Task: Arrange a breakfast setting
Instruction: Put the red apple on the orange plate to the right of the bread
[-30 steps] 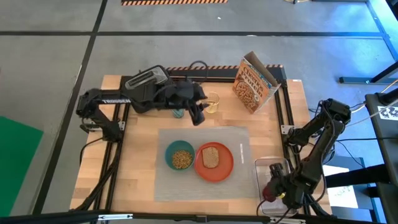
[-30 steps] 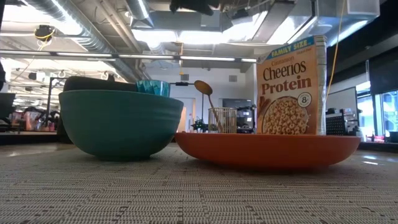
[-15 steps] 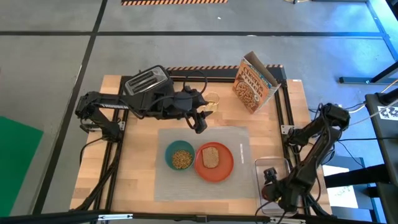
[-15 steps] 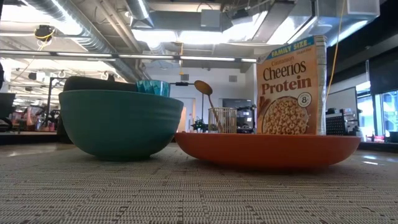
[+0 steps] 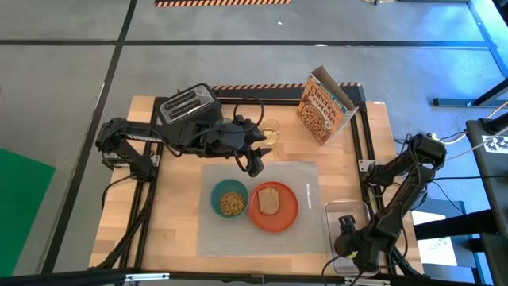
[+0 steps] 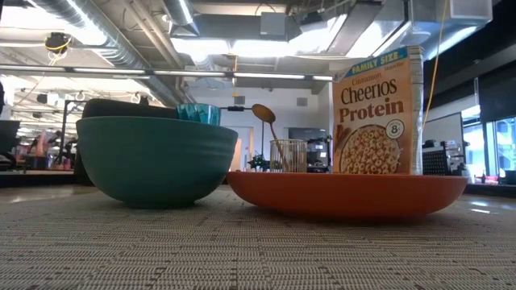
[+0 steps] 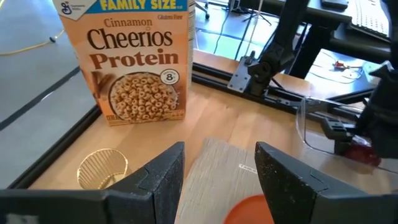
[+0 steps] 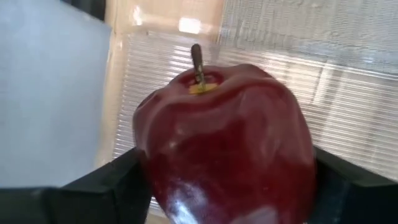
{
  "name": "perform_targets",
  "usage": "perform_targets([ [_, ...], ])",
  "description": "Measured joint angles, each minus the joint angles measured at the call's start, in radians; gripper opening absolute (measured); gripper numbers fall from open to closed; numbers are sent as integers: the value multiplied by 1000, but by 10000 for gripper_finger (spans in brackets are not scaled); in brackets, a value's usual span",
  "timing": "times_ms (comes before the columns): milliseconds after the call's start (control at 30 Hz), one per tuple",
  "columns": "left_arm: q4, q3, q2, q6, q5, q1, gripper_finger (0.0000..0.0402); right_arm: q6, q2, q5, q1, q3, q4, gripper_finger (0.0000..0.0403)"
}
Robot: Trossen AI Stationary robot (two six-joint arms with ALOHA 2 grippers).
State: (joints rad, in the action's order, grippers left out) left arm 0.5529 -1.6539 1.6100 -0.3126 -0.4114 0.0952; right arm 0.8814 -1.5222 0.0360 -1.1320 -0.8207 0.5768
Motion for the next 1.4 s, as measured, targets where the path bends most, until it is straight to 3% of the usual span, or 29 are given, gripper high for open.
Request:
perform_targets([
  [200,0,0,0,6,1,0,190,158,103,38,0,-5,40,298],
  [367,-7,0,0,59,78,-16,190,288,232,221,0,-75,193,296],
  [533,-115,1,0,214,216,-34,190,420,348,545,0,-163,409,291],
  [700,-319,1,10,293,356,-36,190,447,417,1018,30,-184,409,299],
  [800,-417,2,31,296,410,-36,190,438,418,1150,111,-184,399,296],
  [900,-506,1,62,290,445,-36,190,330,410,1196,204,-184,311,293],
  [1000,-556,-1,97,290,459,-36,190,108,398,1210,285,-183,128,296],
  [1167,-559,2,118,290,455,-36,190,-285,392,1146,379,-183,-211,297],
  [1400,-587,1,116,297,470,-36,190,-548,390,1044,476,-183,-463,296],
])
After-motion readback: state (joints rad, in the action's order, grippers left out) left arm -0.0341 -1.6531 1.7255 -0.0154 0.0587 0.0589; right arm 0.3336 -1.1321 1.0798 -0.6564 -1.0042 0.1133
